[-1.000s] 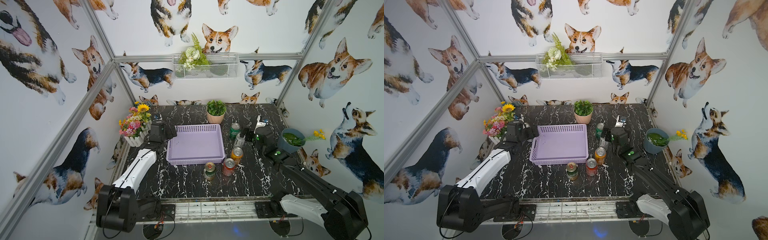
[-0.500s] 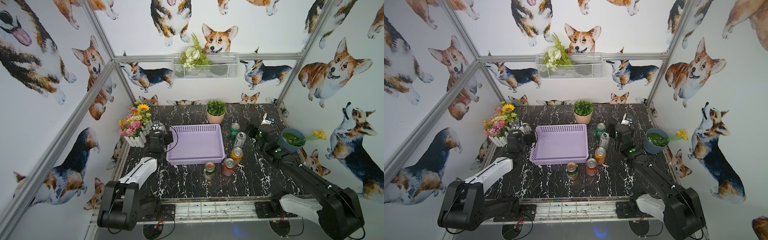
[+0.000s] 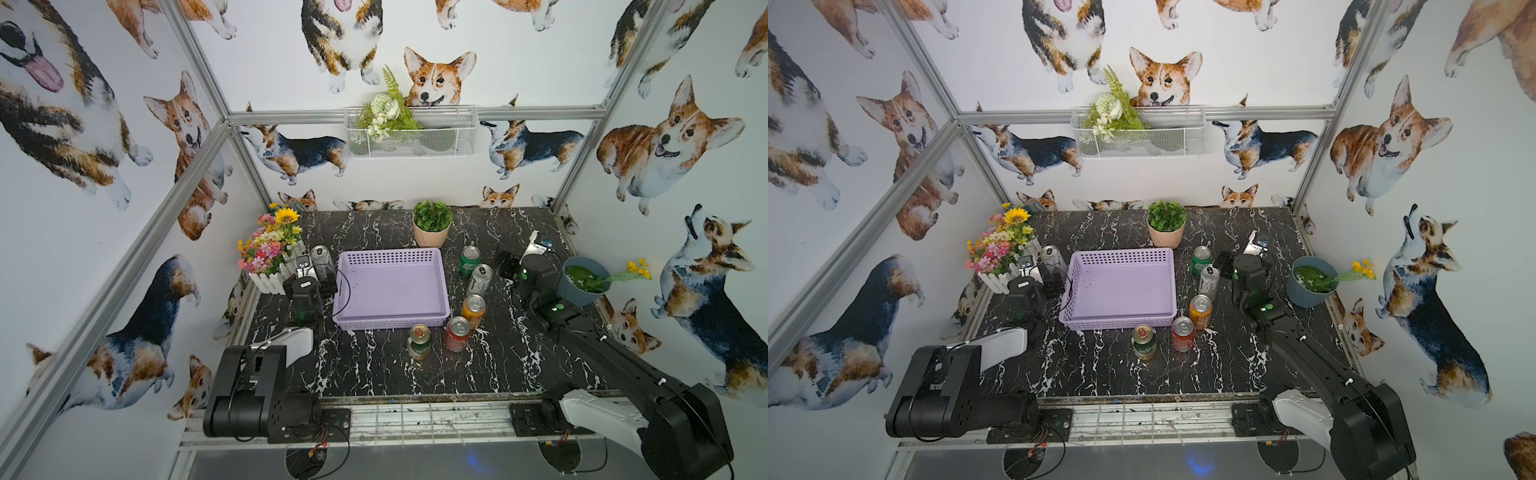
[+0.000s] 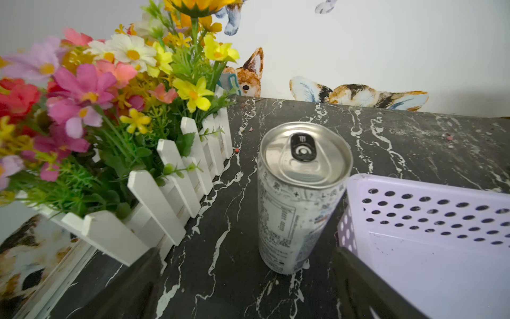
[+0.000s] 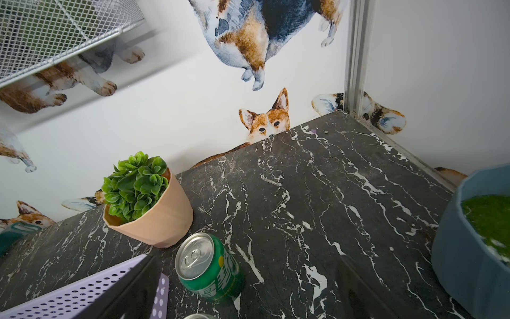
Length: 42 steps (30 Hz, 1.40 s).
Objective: Take out the drinks from the basket
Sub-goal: Reset both arms
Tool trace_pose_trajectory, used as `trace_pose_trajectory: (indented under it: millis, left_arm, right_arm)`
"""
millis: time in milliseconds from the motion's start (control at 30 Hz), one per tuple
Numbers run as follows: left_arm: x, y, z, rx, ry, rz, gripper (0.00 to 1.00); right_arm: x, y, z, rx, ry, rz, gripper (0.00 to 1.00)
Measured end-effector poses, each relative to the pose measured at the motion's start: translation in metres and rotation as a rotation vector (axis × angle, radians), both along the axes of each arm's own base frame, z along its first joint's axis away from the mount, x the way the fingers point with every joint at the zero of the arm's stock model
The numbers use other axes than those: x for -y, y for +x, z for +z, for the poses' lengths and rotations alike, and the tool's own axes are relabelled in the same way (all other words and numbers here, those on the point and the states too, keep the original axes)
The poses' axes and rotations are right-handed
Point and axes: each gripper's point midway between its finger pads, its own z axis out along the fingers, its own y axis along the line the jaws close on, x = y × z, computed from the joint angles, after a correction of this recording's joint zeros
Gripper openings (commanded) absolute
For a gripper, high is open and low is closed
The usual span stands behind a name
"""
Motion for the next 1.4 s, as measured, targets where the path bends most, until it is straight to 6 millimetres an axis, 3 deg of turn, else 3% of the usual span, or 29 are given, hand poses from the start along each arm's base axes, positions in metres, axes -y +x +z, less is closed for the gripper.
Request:
trace_pose_trajectory:
  millis: [167,267,433,600,900,1067,1267,1400]
  left_arm:
    - [0.005,-0.003,-0.024,-0.031,-0.022,-0.039,0.98]
    - [0.010,0.000,-0.020,-0.007,-0.027,-0.070,1.00]
    - [0.015,-0.020,-0.022,0.110,-0.021,-0.076,1.00]
    - [0.025,-0.009,-0.015,0.125,0.016,-0.098,1.00]
    - [0.021,-0.008,-0.016,0.118,0.030,-0.076,1.00]
    - [0.022,-0.008,-0.016,0.117,0.035,-0.072,1.00]
    - [0.022,-0.008,-0.016,0.116,0.035,-0.070,1.00]
    - [0.022,-0.008,-0.016,0.116,0.035,-0.069,1.00]
  right_arm:
    - [0.000,0.000,-0.003,-0.005,-0.014,0.003,1.00]
    - [0.000,0.001,-0.003,-0.002,-0.015,0.001,1.00]
    - [0.000,0.002,-0.006,-0.002,-0.021,0.002,1.00]
    - [0.000,0.002,-0.008,-0.010,-0.064,0.013,1.00]
    - [0.028,0.017,-0.009,-0.026,-0.192,-0.043,1.00]
    - [0.053,0.013,-0.033,-0.032,-0.295,-0.084,1.00]
    - [0.076,0.003,-0.083,-0.093,-0.363,-0.116,1.00]
    - [0.077,-0.008,-0.112,-0.111,-0.379,-0.089,1.00]
